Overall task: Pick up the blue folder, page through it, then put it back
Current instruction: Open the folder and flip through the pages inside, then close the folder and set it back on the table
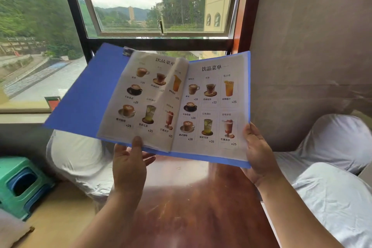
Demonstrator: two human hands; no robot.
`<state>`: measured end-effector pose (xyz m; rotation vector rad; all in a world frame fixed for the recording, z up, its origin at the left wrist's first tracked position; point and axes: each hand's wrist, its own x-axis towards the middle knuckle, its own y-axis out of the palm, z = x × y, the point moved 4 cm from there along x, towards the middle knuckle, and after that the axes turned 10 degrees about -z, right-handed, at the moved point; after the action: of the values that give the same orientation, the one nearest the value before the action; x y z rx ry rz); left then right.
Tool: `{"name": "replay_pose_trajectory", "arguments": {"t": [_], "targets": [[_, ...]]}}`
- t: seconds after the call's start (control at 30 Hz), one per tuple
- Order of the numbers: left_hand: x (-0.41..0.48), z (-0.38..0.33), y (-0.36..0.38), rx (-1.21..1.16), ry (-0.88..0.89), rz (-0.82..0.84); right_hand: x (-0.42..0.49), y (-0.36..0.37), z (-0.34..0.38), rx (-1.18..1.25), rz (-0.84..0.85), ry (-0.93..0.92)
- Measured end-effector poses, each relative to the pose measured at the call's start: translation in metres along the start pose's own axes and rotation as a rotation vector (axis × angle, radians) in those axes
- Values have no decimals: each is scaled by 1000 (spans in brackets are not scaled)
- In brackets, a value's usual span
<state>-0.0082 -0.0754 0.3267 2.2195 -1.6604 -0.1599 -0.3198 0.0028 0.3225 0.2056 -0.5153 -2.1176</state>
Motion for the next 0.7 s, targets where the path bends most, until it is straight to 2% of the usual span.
{"name": "replay_pose_trajectory", "arguments": {"t": [0.13,0.2,0.3,0.37,0.4,0.53,0.63,0.7], "targets": [[-9,-4,4,132,187,57,0,4,-1,32,23,6],[-11,-3,5,245,238,155,-2,9,1,50,15,19],[-11,2,8,570,377,371,-5,20,3,-13,16,3],[-15,5,13,541,356,509,-6,24,4,-52,14,-4],[-15,4,14,487,337,522,-7,24,3,-35,42,21],[3,8,15,209,45,364,-14,29,-2,30,138,99],[11,10,11,170,48,308,-17,35,1,-32,224,108],[12,10,10,148,57,296,-13,34,4,-64,204,59]]}}
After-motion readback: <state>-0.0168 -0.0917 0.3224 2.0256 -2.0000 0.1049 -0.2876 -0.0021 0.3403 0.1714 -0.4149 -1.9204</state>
